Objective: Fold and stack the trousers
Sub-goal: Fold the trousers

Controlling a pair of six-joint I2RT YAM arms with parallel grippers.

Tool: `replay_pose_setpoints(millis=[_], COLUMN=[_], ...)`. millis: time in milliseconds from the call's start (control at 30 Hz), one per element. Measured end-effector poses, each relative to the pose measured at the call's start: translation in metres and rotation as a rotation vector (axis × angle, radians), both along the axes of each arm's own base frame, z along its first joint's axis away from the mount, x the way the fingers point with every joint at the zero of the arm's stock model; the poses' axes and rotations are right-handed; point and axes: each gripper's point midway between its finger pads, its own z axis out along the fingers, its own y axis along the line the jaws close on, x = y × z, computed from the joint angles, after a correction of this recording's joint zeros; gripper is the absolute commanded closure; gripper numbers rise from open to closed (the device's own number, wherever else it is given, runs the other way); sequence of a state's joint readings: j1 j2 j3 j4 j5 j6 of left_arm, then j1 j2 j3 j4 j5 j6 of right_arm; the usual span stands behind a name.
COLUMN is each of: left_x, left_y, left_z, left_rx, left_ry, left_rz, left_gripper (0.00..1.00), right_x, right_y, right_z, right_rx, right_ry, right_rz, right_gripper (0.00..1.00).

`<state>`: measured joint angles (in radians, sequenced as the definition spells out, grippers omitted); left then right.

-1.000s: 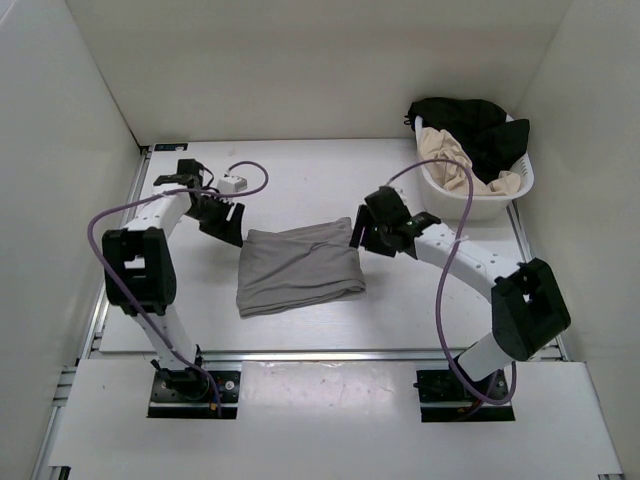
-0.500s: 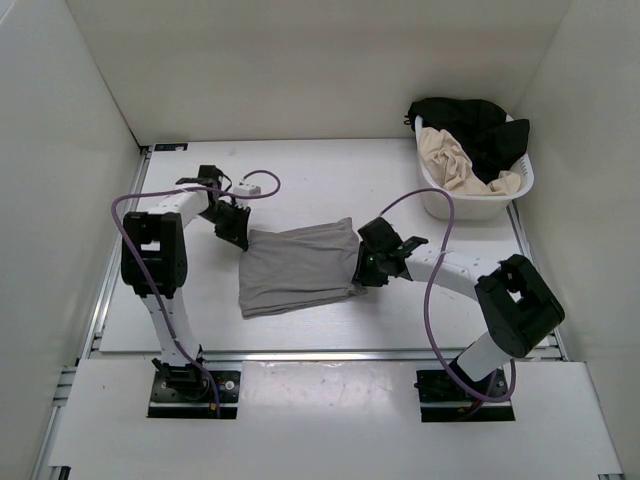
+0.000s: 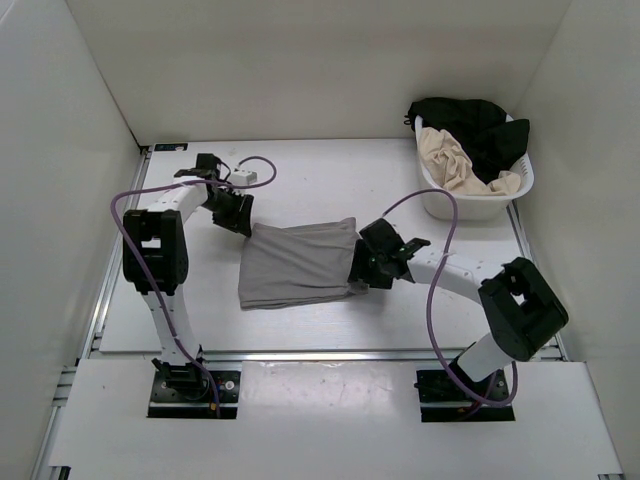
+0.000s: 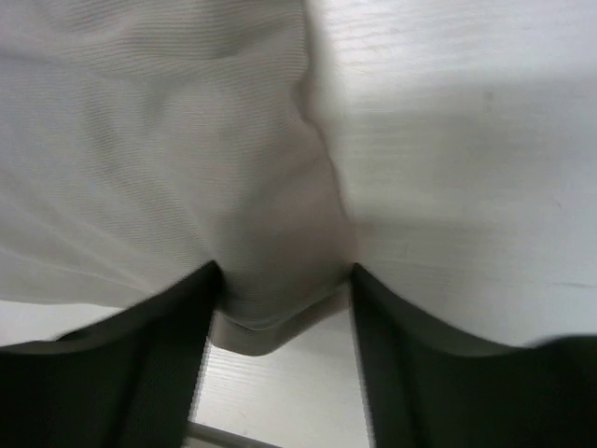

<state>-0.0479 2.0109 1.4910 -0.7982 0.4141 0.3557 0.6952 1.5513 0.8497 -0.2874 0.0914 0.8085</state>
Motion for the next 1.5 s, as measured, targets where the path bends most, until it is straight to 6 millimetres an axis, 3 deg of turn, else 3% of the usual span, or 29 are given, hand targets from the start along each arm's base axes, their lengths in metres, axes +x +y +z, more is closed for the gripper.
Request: replay_pose_setpoints(millis=[100,200,267,333,433,567,633,733,833,900,967,1200,1500], left_x=[-0.001,-0.002,-0.001,0.002,0.010,-0.001,-0.024,-0.066,-0.113,-0.145,-0.167,-0.186,-0.194], left_y=[0.001,0.006,0.012,0.024,0.055,0.102,0.125,0.154,0.183,0.199,0.210,0.233,0.236], left_z=[0.000,0.003,0.012,0.029,0.071,0.134,0.145,0.125,0.083,0.061,0.053,0.069,0.068], left_rx=[0.008,0.026,0.047,0.079,0.151,0.240,0.276,0.304,0.322,0.324,0.326,0.323,0.306], left_ry=[0.004,0.001,-0.019,-0.052,-0.163,-0.328,-0.348,-0.284,-0.143,-0.055,-0.015,-0.077,-0.069], left_rz=[0.004,0.013,0.031,0.064,0.151,0.281,0.348,0.432,0.517,0.571,0.611,0.675,0.652], left_gripper=[0.20,0.14,0.10,0.00,0.00,0.00,0.00,0.00,0.00,0.00,0.00,0.00,0.00], right_x=[-0.002,0.003,0.012,0.023,0.029,0.025,0.017,0.004,-0.012,-0.021,-0.026,-0.034,-0.035], right_y=[-0.011,-0.022,-0.027,-0.029,-0.045,-0.098,-0.131,-0.171,-0.203,-0.213,-0.218,-0.224,-0.223], right_z=[0.007,0.032,0.060,0.091,0.132,0.156,0.162,0.171,0.177,0.180,0.183,0.190,0.190], right_rx=[-0.041,-0.101,-0.138,-0.157,-0.186,-0.254,-0.305,-0.357,-0.427,-0.467,-0.492,-0.502,-0.493], right_ry=[-0.013,-0.052,-0.095,-0.151,-0.209,-0.214,-0.201,-0.185,-0.156,-0.141,-0.139,-0.155,-0.155], right_rz=[-0.006,-0.002,-0.002,-0.002,-0.024,-0.124,-0.189,-0.270,-0.326,-0.327,-0.324,-0.327,-0.323], right_gripper=[0.01,0.01,0.01,0.01,0.01,0.01,0.01,0.01,0.01,0.01,0.01,0.01,0.01])
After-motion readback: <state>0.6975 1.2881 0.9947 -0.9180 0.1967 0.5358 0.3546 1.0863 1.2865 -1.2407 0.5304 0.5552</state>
